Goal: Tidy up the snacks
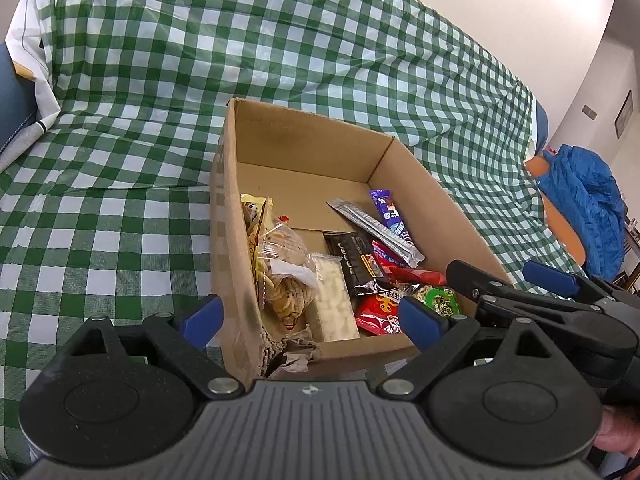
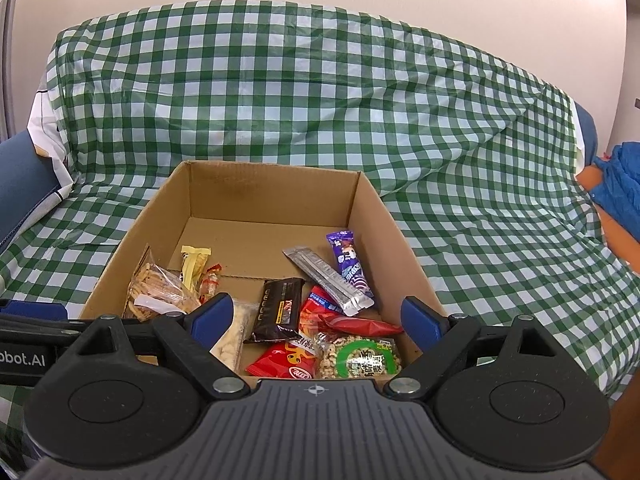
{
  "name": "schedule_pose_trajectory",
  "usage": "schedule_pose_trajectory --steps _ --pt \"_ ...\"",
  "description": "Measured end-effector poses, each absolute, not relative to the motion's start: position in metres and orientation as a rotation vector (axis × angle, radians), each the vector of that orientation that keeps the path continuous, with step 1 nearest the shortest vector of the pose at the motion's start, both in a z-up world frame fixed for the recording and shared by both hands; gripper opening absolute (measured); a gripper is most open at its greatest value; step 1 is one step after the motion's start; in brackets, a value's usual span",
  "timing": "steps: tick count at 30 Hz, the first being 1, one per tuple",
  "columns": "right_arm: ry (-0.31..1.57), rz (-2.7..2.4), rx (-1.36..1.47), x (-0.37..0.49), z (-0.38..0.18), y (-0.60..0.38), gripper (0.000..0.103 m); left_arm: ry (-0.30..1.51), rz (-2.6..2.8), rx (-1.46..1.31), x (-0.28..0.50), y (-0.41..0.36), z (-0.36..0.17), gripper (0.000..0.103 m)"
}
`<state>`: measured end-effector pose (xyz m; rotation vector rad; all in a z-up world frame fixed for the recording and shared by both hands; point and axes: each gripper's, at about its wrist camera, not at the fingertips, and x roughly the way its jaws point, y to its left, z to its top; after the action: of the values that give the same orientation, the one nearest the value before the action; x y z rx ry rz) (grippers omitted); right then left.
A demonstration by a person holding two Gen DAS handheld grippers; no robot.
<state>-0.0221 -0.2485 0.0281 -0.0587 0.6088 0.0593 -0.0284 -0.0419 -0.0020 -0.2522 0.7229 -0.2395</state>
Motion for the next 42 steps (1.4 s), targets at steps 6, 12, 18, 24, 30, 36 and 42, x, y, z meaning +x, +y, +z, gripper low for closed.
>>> schedule_pose_trajectory --steps 6,12,18,24,30,36,42 --pt "0.611 0.057 -0.054 -0.0223 0.0276 -0.2487 0.091 0.717 -0.242 -0.248 -0.0288 -0.0435 -0.0023 0.096" --pt "0.612 0.056 -0.054 -0.0222 0.0276 -0.2487 0.091 0.712 -0.244 -0.247 -0.0288 -0.0433 -0.0026 0.096" --pt "0.613 0.056 -0.054 -0.0218 0.0275 -0.2491 0.091 0.713 -0.243 -0.247 -0.0286 -0.0434 -0.0026 0.096" --pt "0.613 0.056 -0.053 -0.022 0.0267 -0.2492 0.091 0.712 -0.245 -0.248 -0.0283 -0.0432 -0.0029 0.096" --pt "0.614 0.055 -0.053 -0.0215 0.0271 -0.2495 0.091 0.711 -0.245 -0.247 -0.0284 -0.0436 -0.0029 0.096" --pt "0.615 0.054 -0.052 -0.0224 0.0257 -0.2501 0.091 0.706 -0.252 -0.243 -0.0298 -0.0463 -0.0026 0.096" --pt "0.615 0.054 -0.051 -0.0227 0.0254 -0.2506 0.091 0.706 -0.252 -0.245 -0.0298 -0.0463 -0.0026 0.096"
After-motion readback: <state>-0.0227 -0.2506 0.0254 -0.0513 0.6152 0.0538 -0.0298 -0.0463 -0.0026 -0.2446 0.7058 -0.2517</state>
